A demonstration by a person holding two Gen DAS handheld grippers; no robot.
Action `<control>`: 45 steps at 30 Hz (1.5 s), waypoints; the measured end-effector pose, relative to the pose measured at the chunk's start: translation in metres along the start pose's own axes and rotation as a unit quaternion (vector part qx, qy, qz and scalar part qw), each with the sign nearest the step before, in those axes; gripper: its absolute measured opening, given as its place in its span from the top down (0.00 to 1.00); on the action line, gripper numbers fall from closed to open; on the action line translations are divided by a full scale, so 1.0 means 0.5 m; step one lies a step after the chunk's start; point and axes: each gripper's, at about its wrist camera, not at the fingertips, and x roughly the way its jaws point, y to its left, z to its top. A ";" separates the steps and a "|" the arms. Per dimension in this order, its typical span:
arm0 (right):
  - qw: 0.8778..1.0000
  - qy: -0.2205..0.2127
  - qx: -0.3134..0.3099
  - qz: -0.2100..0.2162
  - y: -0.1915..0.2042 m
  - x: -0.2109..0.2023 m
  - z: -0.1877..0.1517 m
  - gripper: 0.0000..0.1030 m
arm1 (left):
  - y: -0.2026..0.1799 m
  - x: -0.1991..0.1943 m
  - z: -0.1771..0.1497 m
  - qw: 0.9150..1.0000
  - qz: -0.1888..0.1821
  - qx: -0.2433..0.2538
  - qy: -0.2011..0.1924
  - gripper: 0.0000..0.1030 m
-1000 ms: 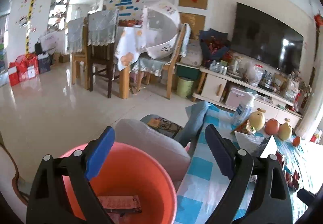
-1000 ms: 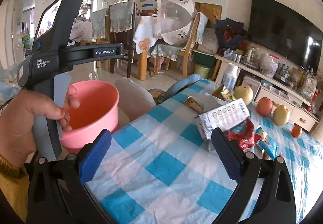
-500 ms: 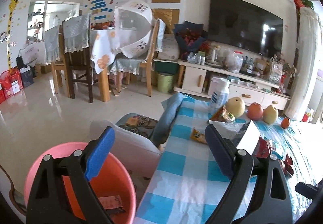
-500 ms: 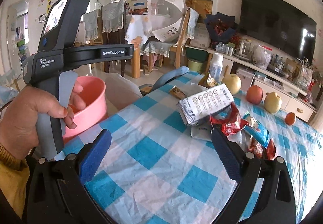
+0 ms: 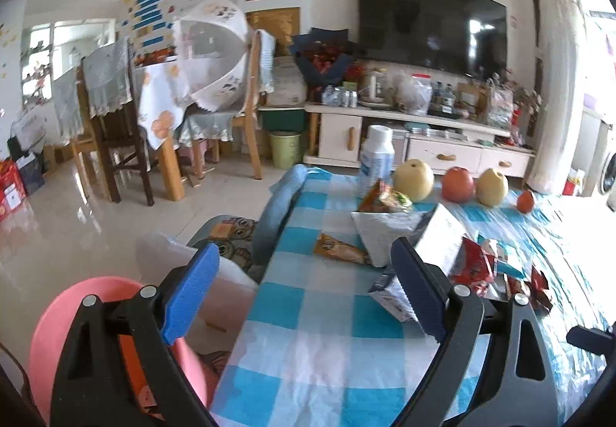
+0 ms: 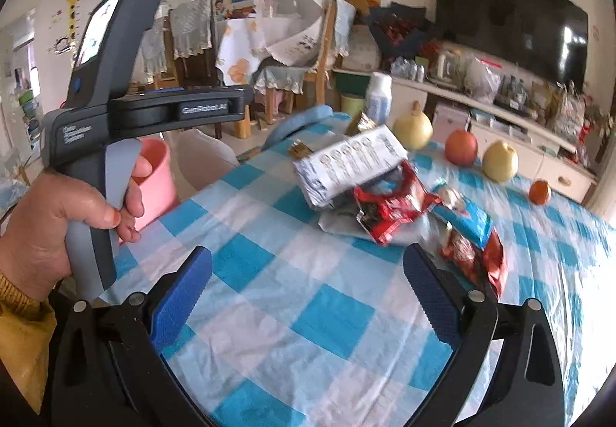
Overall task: Collect trash
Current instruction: 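Move the left tool back to the table toward the red chip bag, then grasp the red chip bag with the left gripper while the right gripper grasps a red snack wrapper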
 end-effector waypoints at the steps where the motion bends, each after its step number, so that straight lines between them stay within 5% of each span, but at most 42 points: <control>1: 1.000 0.002 0.009 0.001 -0.012 -0.002 -0.003 0.05 | -0.012 0.002 -0.001 1.000 -0.005 0.008 0.001 0.11; 20: 0.995 -0.010 0.098 -0.031 -0.200 -0.054 -0.009 0.05 | -0.229 0.031 -0.037 0.985 -0.082 0.151 0.024 0.12; 33: 0.986 -0.016 0.156 -0.049 -0.326 -0.075 -0.016 0.05 | -0.336 0.075 -0.069 0.970 -0.095 0.216 0.054 0.12; 45: 0.980 0.039 0.191 -0.046 -0.398 -0.006 -0.033 0.05 | -0.386 0.160 -0.091 0.961 -0.071 0.248 0.102 0.12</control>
